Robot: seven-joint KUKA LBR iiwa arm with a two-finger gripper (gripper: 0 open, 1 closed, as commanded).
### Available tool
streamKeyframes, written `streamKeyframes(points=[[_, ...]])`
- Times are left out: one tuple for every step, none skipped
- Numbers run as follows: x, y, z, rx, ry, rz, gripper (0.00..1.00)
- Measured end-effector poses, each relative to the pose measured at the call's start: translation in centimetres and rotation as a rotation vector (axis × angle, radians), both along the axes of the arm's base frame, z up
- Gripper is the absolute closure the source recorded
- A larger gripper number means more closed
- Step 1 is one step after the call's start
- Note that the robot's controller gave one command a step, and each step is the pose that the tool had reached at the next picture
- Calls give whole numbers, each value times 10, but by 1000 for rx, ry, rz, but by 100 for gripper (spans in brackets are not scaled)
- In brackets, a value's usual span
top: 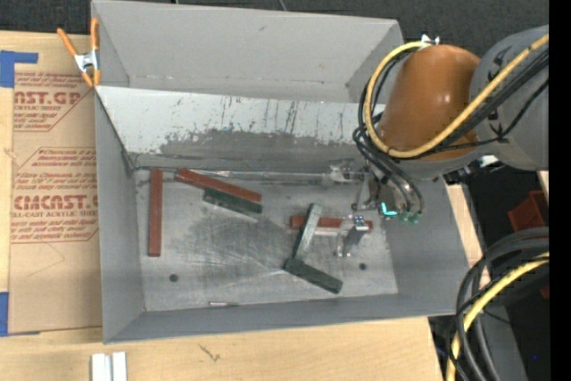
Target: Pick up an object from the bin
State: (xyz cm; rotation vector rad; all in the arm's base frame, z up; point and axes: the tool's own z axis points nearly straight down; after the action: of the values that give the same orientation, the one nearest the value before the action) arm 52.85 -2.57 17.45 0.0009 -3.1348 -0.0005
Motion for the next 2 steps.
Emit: streamKeyframes(points=[[2, 0, 4, -1, -8, 0, 0], [39, -18, -102, 0, -1, -2, 100]])
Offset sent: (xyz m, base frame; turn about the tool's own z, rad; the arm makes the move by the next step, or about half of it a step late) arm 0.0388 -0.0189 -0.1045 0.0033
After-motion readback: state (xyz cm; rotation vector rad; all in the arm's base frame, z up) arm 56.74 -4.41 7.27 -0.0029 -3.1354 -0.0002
